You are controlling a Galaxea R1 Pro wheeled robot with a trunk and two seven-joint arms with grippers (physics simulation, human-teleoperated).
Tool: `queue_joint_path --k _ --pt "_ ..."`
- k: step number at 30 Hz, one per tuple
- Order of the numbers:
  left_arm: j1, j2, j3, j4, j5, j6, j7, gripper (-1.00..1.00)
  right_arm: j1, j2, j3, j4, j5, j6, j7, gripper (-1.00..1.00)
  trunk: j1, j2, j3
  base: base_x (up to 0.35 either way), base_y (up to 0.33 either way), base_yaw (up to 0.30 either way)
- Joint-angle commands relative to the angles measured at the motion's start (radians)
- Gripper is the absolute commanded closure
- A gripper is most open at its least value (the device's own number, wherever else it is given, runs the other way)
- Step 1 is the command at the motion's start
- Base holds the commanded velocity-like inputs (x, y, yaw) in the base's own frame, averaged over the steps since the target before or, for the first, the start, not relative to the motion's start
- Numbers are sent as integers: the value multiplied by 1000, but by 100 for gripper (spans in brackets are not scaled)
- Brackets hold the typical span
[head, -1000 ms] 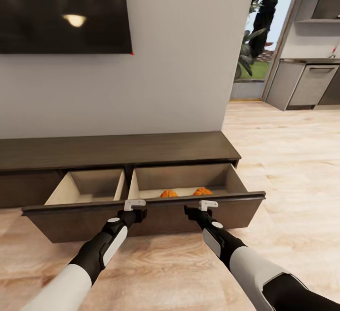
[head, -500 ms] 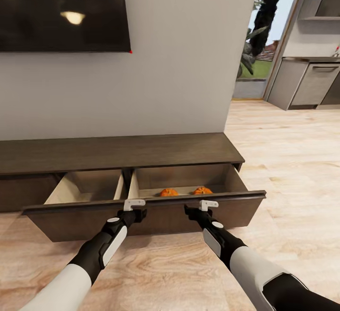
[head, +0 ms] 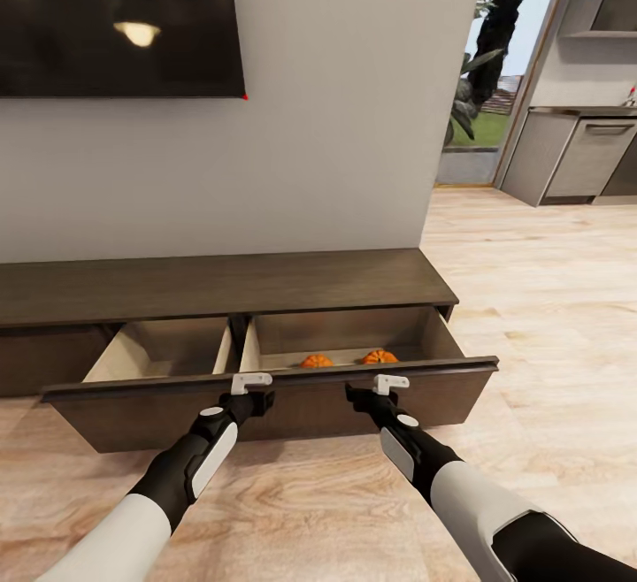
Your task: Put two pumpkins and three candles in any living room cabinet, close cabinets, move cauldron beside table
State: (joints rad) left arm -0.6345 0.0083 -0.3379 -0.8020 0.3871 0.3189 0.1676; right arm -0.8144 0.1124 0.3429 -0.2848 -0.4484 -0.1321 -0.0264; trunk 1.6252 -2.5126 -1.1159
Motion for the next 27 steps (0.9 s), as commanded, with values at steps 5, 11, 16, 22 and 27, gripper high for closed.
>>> queue_joint_path --k 5,11,16,22,27 --pt "-1 1 -4 -2 10 3 9 -100 -1 0 8 1 -10 -5 -3 -100 0 0 -1 0 0 0" --pt "-1 1 -5 -2 10 3 9 -100 -1 0 8 1 -10 -5 -3 -100 0 0 -1 31 0 0" --pt "-1 0 -7 -2 10 3 9 -100 -1 1 8 1 -10 -5 -3 -100 0 0 -1 163 26 0" --pt "-1 -1 -10 -1 11 3 8 -100 -1 0 8 1 -10 -5 -3 -100 0 0 -1 112 6 0" --pt "-1 -1 -12 -1 10 3 7 -100 -1 0 8 1 -10 -5 -3 -100 0 0 -1 256 0 0"
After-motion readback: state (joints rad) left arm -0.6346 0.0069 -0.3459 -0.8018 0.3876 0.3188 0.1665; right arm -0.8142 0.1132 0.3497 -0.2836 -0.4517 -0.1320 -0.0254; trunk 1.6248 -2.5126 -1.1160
